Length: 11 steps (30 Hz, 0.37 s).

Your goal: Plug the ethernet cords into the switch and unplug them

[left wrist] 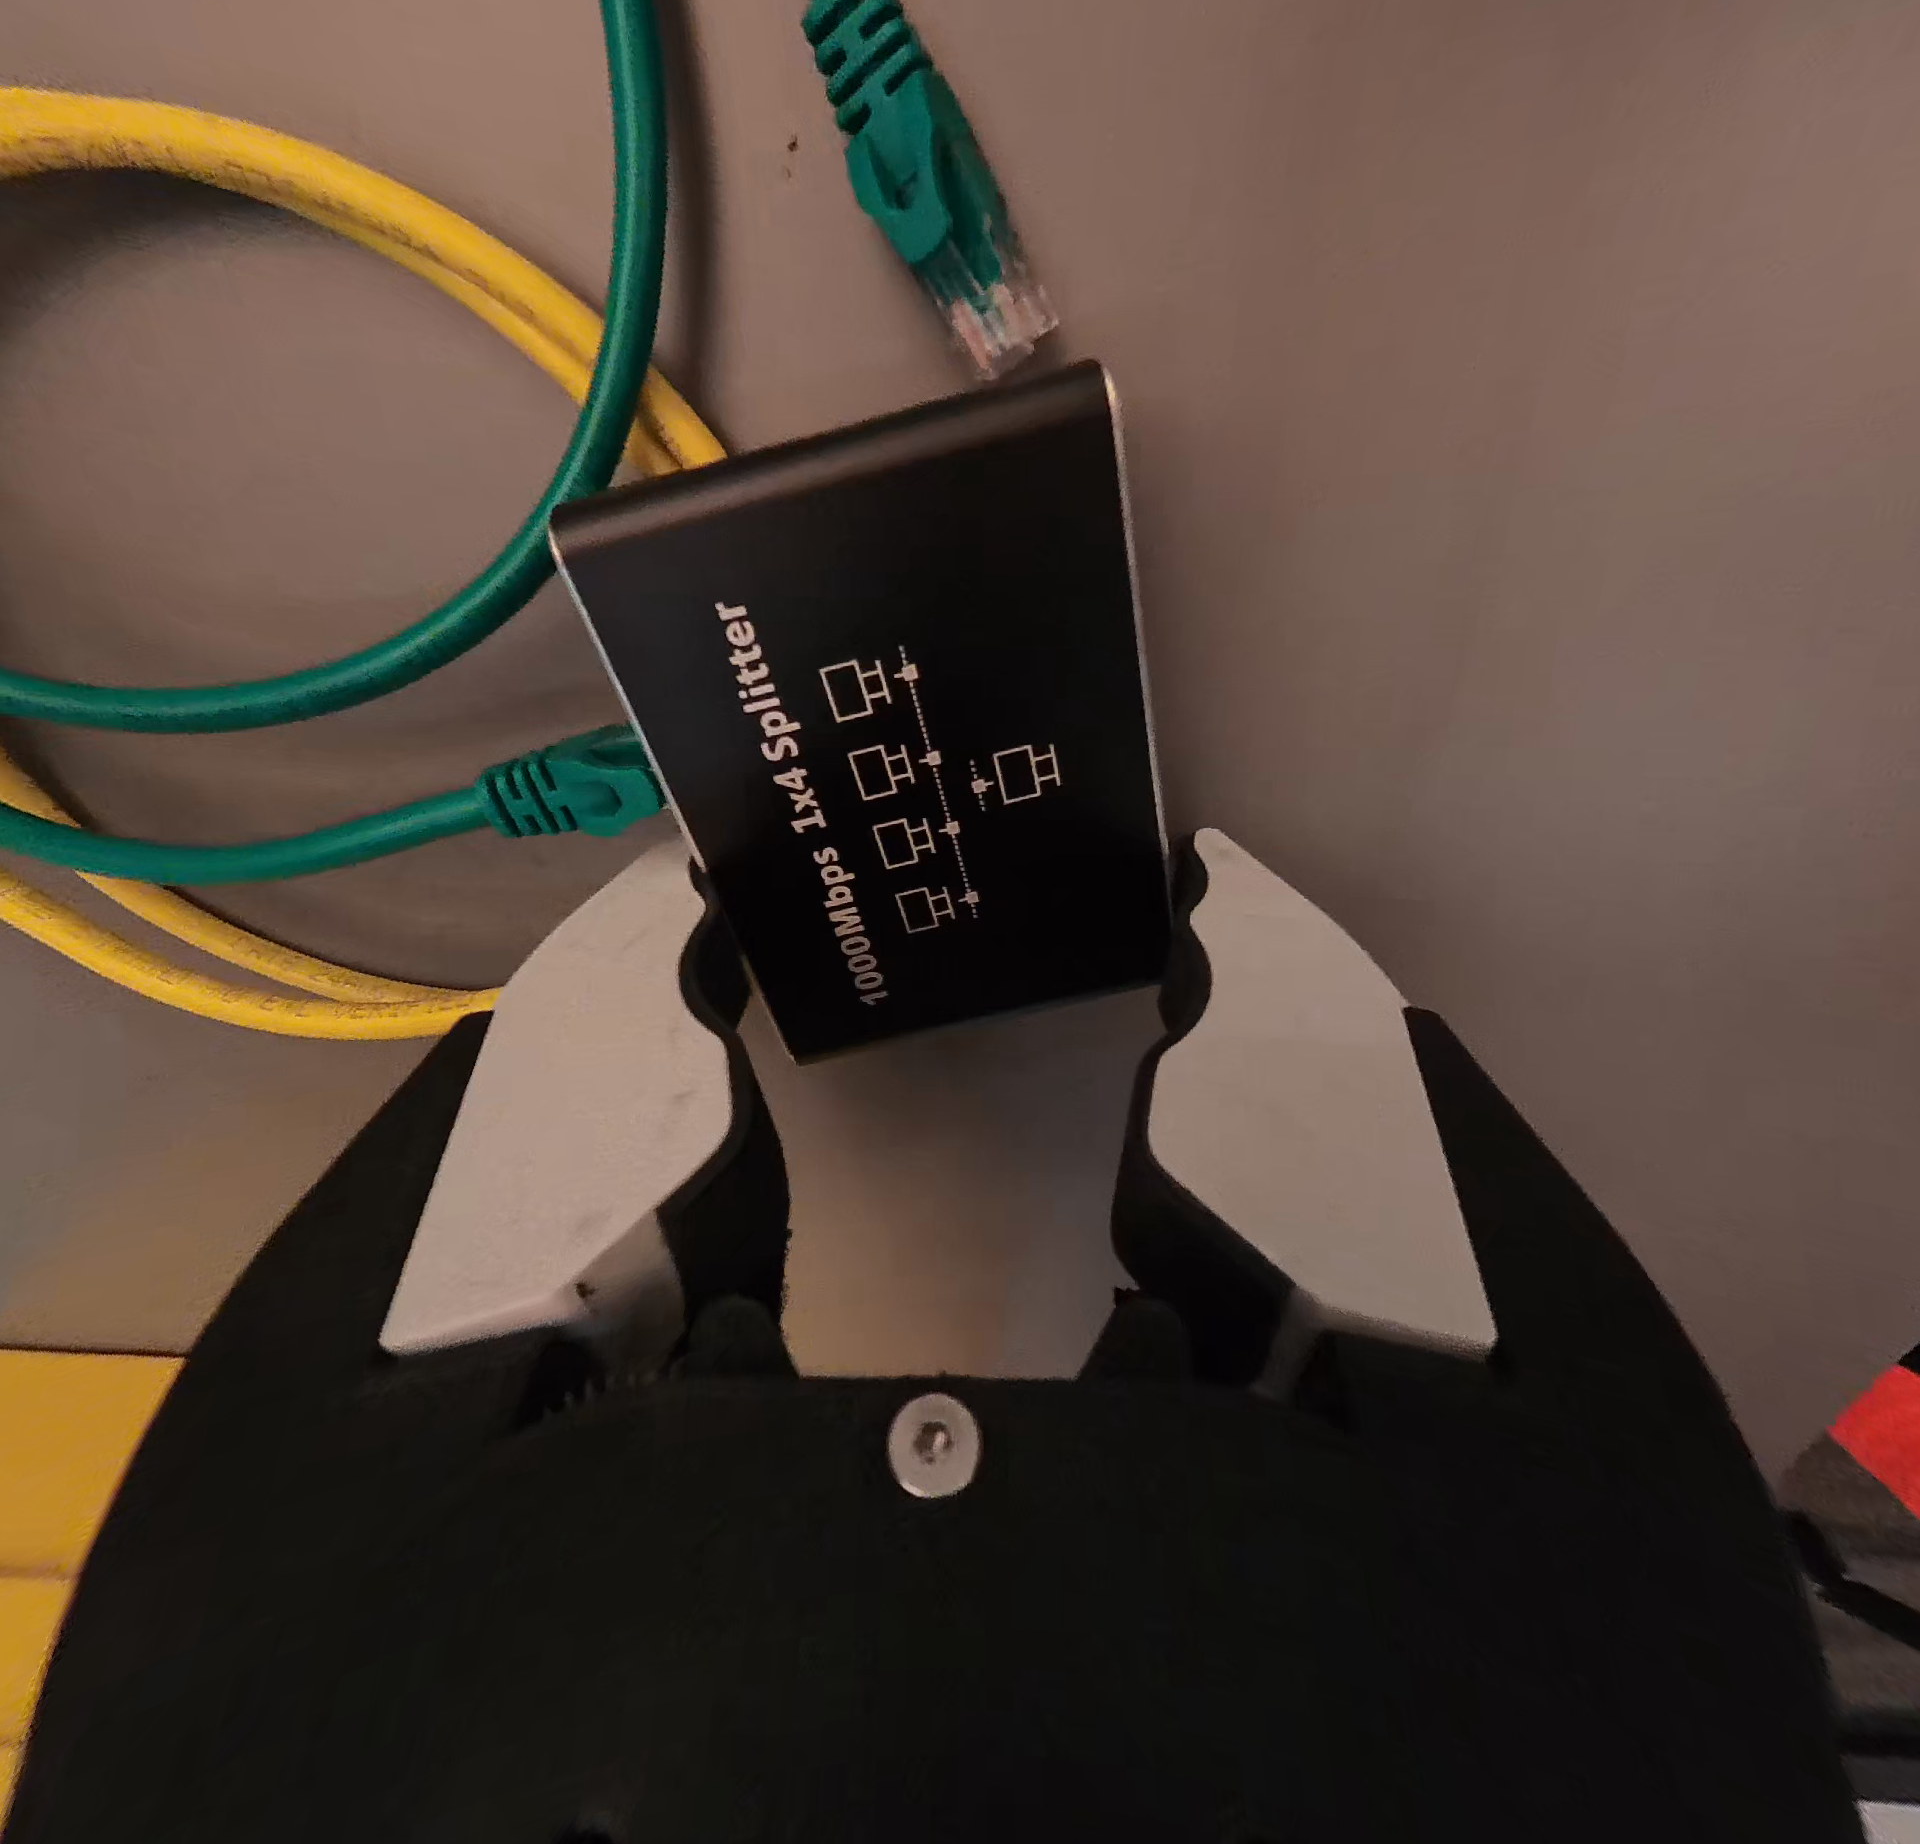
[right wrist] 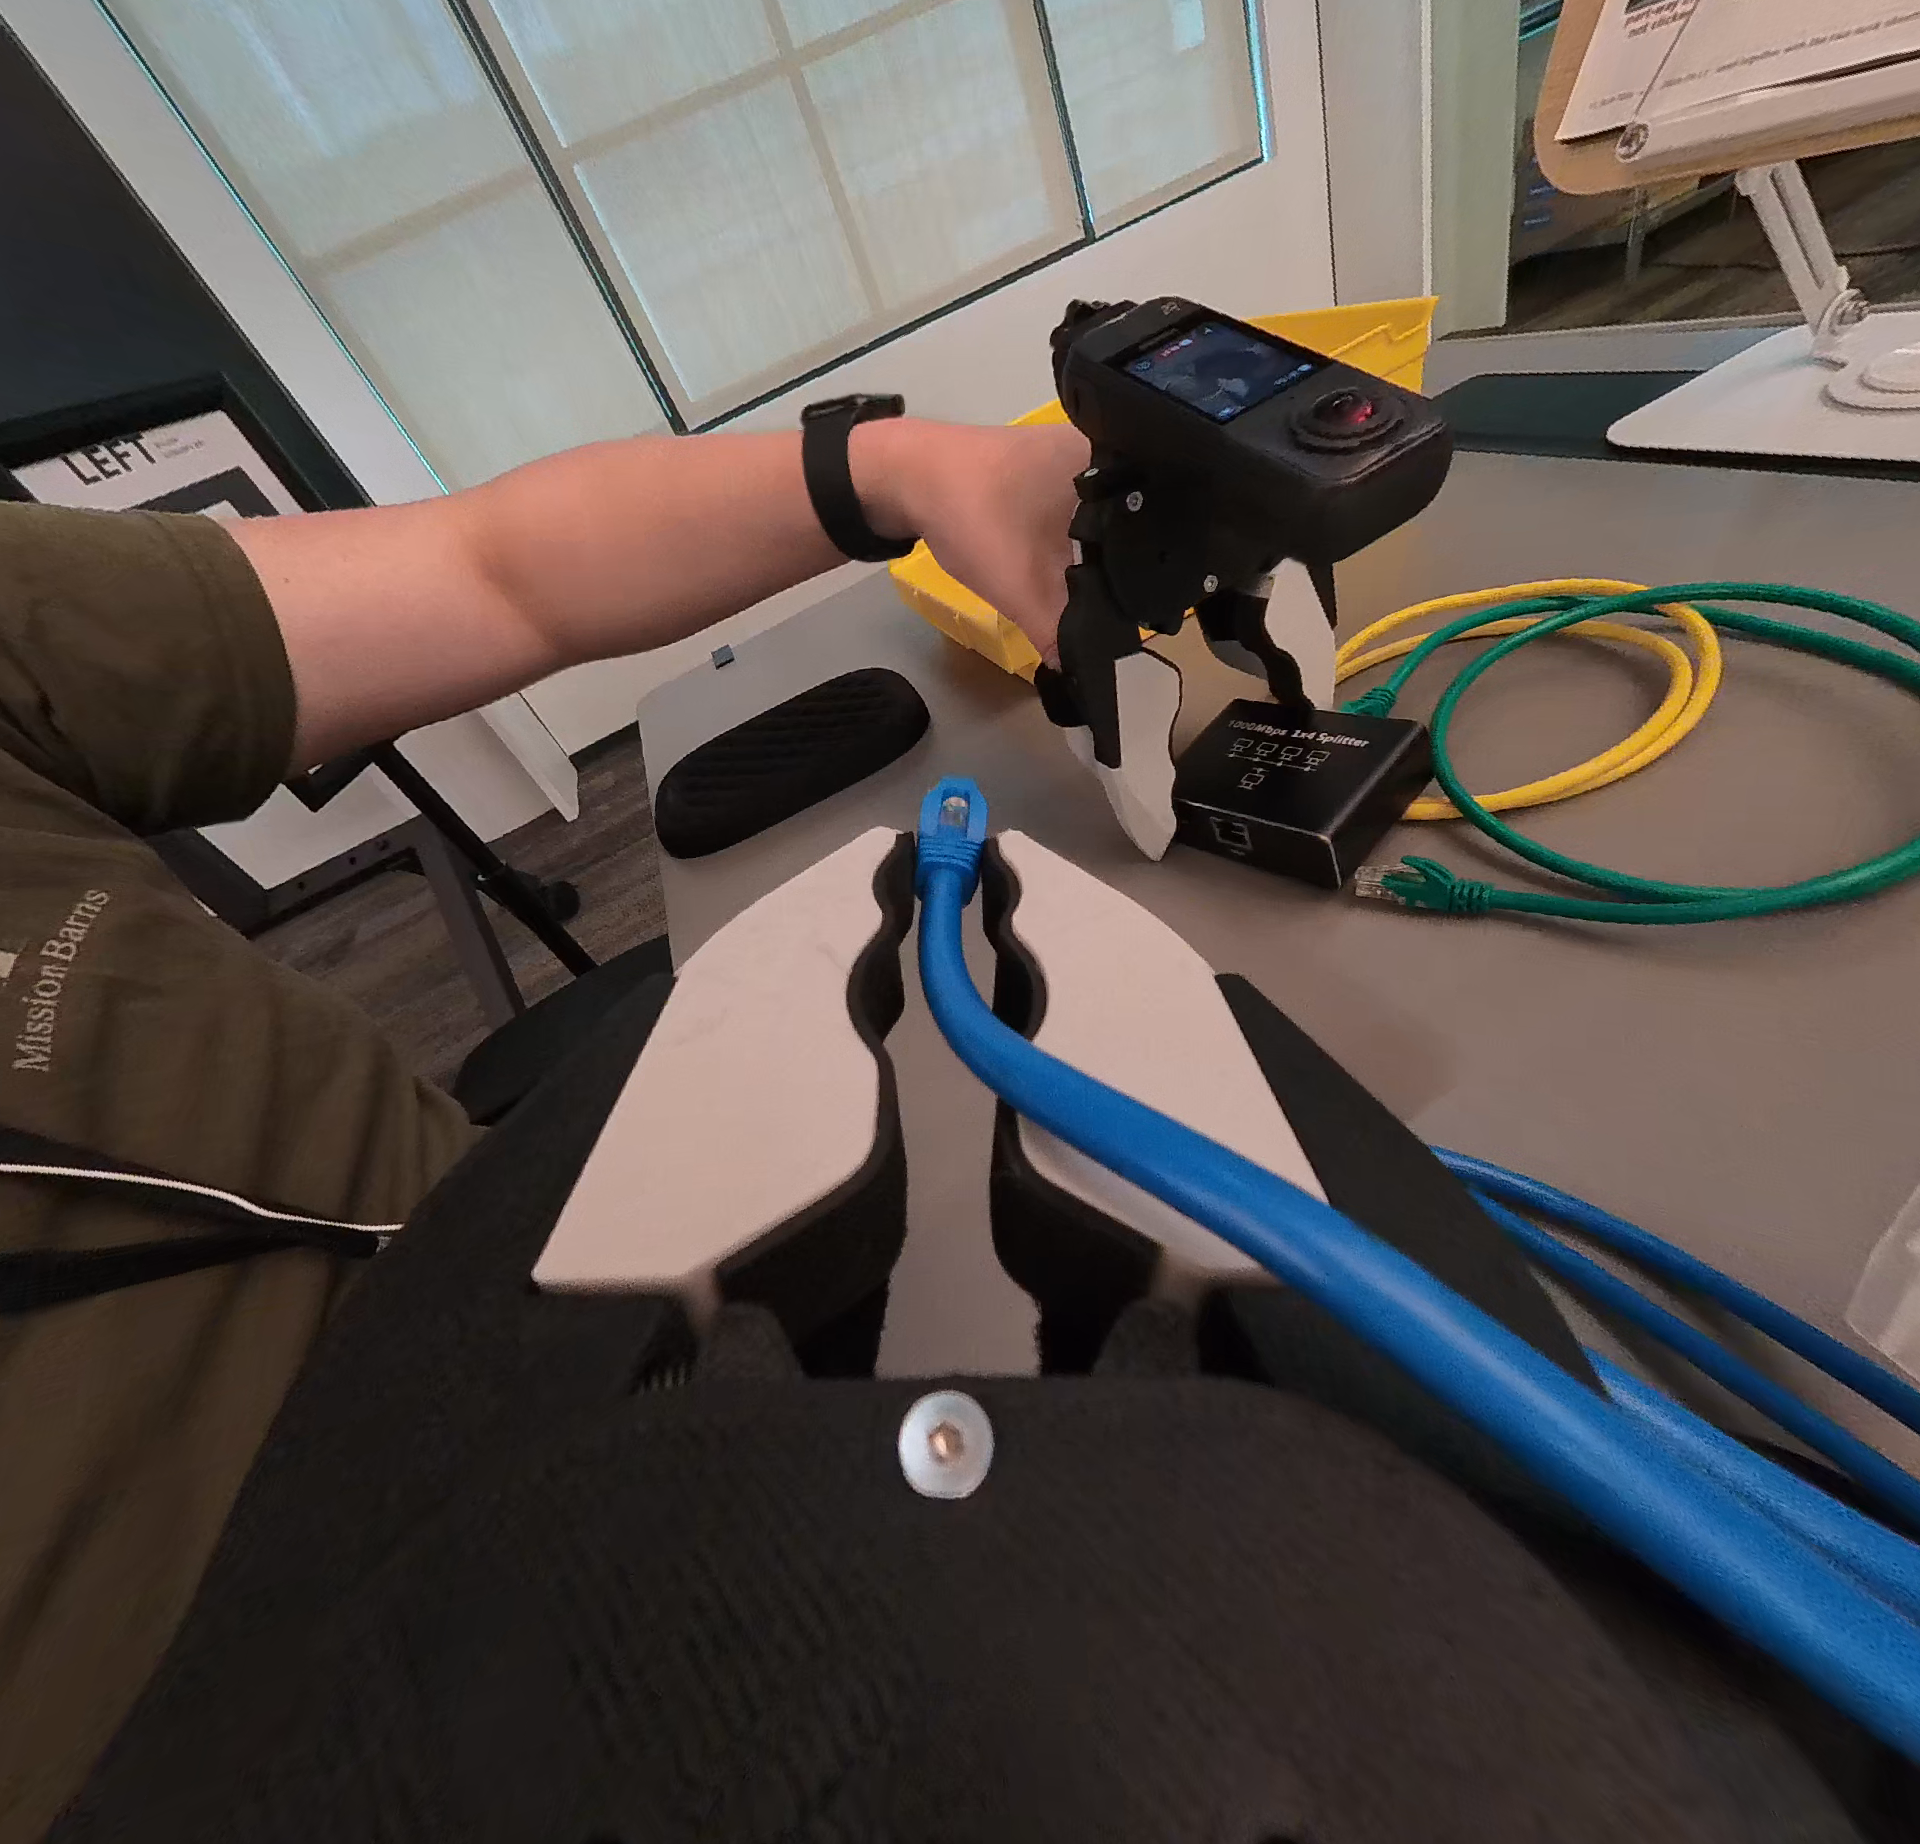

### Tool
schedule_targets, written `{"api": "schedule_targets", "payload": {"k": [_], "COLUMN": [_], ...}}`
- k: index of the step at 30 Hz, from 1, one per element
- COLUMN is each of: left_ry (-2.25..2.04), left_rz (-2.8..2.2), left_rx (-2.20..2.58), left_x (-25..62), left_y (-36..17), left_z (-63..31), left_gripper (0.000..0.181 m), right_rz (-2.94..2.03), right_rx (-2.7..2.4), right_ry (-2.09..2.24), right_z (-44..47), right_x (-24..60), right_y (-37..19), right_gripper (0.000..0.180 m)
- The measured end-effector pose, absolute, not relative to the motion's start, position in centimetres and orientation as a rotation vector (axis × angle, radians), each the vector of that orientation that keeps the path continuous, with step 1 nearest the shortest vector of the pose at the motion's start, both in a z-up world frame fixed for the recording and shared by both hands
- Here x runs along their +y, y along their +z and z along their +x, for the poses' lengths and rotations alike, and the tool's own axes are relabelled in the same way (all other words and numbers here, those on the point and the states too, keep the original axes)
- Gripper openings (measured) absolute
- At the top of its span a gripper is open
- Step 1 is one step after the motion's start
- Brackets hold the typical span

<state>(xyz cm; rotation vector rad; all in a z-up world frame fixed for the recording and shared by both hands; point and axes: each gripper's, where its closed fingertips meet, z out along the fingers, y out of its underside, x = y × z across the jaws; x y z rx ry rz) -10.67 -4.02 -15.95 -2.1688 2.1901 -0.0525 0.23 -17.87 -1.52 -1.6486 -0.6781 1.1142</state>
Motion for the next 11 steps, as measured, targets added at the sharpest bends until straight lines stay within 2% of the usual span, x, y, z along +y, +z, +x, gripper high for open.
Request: {"api": "schedule_targets", "payload": {"k": [11], "left_ry": [-0.088], "left_rz": [-2.238], "left_rx": [2.098], "left_x": [-4.19], "left_y": [-15.91], "left_z": [-10.6], "left_gripper": [0.078], "right_rz": [-1.659], "right_rx": [-0.685], "right_ry": [1.1], "right_z": [0.09], "right_x": [-17.8], "right_y": [-1.65], "right_gripper": [0.012]}}
